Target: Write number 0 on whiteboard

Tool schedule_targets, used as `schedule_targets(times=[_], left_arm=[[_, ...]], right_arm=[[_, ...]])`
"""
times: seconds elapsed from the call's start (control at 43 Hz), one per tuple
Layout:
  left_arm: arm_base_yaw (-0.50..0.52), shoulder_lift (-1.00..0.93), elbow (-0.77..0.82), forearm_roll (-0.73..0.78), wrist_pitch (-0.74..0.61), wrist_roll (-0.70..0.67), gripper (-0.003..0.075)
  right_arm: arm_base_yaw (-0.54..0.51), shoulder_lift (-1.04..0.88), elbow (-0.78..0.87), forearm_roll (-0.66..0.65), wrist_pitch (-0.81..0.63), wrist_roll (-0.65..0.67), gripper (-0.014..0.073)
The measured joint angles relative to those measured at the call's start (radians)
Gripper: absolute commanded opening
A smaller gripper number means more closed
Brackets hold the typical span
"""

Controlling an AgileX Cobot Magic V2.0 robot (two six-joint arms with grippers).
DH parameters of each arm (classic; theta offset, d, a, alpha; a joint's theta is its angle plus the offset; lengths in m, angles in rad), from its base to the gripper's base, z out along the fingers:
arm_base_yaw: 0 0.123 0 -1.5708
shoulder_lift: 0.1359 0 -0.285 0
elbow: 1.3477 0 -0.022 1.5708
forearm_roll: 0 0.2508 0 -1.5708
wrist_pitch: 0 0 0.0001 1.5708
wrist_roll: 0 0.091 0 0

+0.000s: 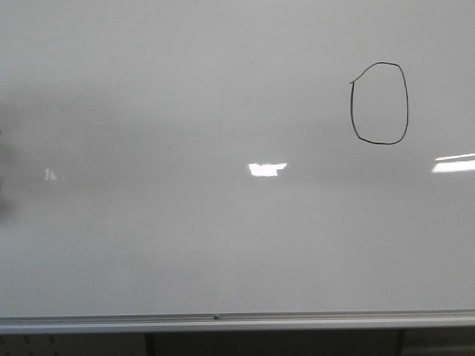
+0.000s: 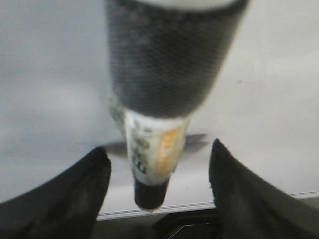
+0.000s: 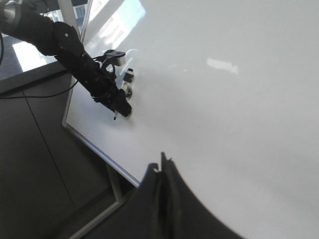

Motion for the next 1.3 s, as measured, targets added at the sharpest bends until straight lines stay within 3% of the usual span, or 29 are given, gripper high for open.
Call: schedule_targets(times=[0.093,0.349,0.489,0.582,0.722,0.791,1.071,1.304], left_arm=[[0.0,-0.002,0.0,0.016,0.009,-0.001,0.0605],[0.0,-0.197,0.0,0.062,0.003,-0.001,0.0604],[0.0,-0.334,0.0,0.062,0.019,-0.001,0.0554],[0.0,-0.417,0.0,0.062,0.042,-0.001,0.0404],[0.0,-0.527,0.0,0.062,0.099,-0.001,0.01],[0.0,-0.576,0.007,0.062,0.118,-0.001,-0.0013],[0.0,-0.833,0.184,0.022,0.104,0.02,-0.002],[0.0,-1.193,0.412,-0.014,0.091,0.022,-0.002]], right_arm=[[0.0,0.0,0.0,0.0,0.0,0.0,-0.0069],[0.0,0.0,0.0,0.0,-0.015,0.0,-0.0069],[0.0,0.0,0.0,0.0,-0.026,0.0,-0.0069],[0.0,0.0,0.0,0.0,-0.04,0.0,-0.0069],[0.0,0.0,0.0,0.0,-0.076,0.0,-0.0069],[0.0,0.0,0.0,0.0,-0.094,0.0,-0.0069],[0.0,0.0,0.0,0.0,-0.182,-0.002,-0.0069],[0.0,0.0,0.0,0.0,-0.188,-0.002,-0.0069]])
